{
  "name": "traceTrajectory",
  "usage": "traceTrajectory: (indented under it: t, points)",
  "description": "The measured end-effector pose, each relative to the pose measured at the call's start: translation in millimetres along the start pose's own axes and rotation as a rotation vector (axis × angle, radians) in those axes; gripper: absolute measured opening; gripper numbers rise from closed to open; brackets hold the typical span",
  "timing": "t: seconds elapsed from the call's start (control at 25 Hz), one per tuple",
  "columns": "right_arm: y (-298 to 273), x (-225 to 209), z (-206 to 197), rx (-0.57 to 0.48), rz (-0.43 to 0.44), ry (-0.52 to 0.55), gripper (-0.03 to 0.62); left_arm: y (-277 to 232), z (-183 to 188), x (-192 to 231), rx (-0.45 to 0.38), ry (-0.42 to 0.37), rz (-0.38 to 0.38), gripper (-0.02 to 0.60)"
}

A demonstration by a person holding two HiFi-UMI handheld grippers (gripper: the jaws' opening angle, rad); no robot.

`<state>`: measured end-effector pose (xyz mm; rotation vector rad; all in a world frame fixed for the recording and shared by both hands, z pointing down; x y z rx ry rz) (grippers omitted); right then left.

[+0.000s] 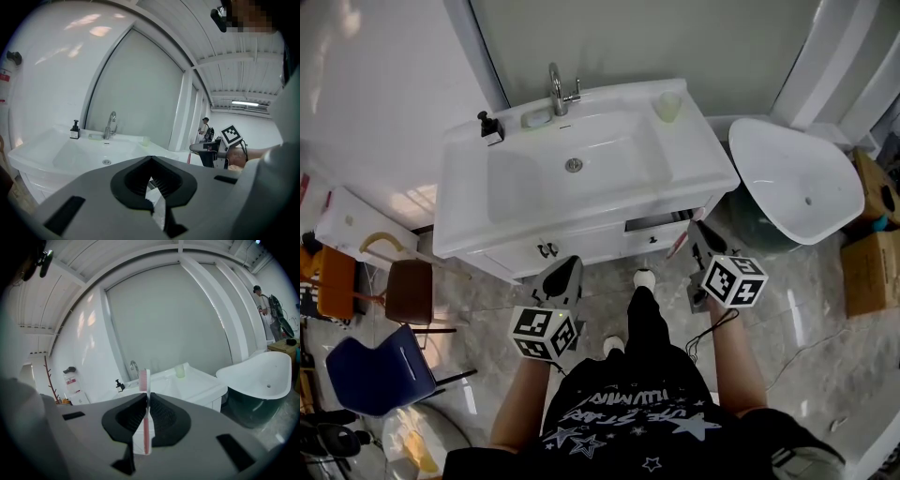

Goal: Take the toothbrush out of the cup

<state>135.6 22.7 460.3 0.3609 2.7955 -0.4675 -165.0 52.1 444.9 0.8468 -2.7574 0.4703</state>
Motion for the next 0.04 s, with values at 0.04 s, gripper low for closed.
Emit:
traceTrajectory:
  t: [0.04]
  points:
    - [0.7, 0.2, -0.2, 0.001, -0.001, 0.000, 0.032, 0.4, -0.7, -0.2, 0.002, 0.001, -0.001, 0.015]
Point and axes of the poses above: the fingertips, and each gripper's own axes: y backward along the fingers, x to its left, z out of its top, the point moved 5 cm from there along y, backward along the fingers, and after that the axes turned 4 degrees about y, right-handed, at the moved point
